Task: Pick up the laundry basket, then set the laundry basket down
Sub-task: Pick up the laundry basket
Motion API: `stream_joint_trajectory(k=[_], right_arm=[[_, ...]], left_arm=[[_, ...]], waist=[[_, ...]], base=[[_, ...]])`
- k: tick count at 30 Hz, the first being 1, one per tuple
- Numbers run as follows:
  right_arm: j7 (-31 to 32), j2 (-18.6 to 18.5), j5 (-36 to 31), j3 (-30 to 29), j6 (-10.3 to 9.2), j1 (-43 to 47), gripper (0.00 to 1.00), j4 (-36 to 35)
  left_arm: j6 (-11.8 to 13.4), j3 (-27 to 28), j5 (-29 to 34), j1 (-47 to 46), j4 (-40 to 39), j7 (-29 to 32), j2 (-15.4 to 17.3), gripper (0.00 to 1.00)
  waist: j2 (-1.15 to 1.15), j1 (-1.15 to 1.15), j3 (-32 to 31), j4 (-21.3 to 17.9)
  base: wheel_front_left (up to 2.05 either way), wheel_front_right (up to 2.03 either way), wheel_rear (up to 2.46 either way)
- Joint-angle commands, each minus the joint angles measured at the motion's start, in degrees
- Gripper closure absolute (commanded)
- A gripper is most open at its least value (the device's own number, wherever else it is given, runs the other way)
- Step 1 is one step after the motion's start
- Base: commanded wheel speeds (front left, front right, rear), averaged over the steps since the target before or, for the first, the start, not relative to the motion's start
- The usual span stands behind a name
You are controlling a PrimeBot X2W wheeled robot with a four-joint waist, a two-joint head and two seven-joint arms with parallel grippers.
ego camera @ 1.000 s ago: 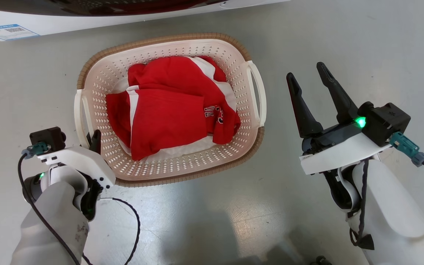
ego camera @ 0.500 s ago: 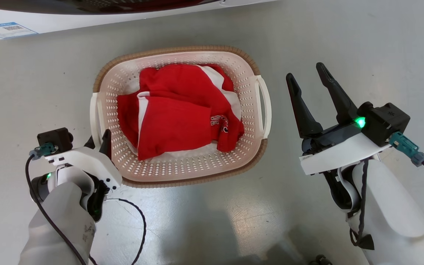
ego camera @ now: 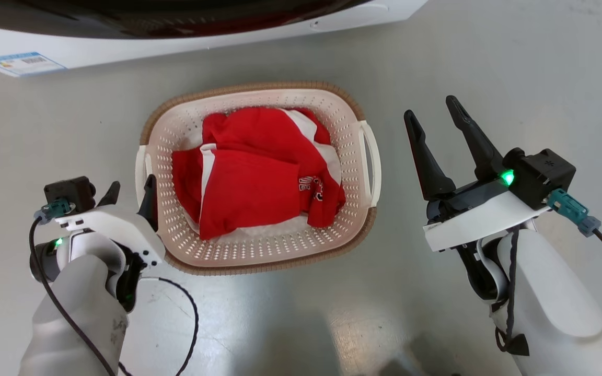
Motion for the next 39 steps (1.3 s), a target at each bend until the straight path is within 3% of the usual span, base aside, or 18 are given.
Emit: stream_joint_trajectory(k=[1,10,18,20,39], right_arm=[[-0.61,0.46,0.56,1.06,0.40,2.28,0.00,-0.82],[-0.61,1.14,0.96,-0.19,0.40,4.22,0.00,0.10],[-0.61,0.97,0.91,-1.91,0.40,7.15,0.00,0.93],[-0.61,0.53,0.61,-3.13,0.40,9.05,0.00,0.72],[-0.61,0.18,-0.56,-6.56,0.40,15.14,0.00,-0.43]], left_arm=[[0.44,2.34,2.06,3.44,-2.70,-0.35,2.28,0.00],[-0.68,5.09,7.80,8.58,-13.37,-0.35,2.24,0.00],[-1.25,7.08,10.86,15.07,-24.48,-0.35,-0.40,0.00],[-1.32,7.65,11.76,19.18,-30.35,-0.35,-1.57,0.00],[-1.34,11.39,13.32,29.42,-45.02,-0.35,-3.97,0.00]], waist=[[0.00,0.00,-1.88,-0.08],[0.00,0.00,-8.71,0.10],[0.00,0.00,-16.11,1.12],[0.00,0.00,-20.25,1.54],[0.00,0.00,-31.49,3.15]], base=[[0.00,0.00,0.00],[0.00,0.00,0.00],[0.00,0.00,0.00],[0.00,0.00,0.00],[0.00,0.00,0.00]])
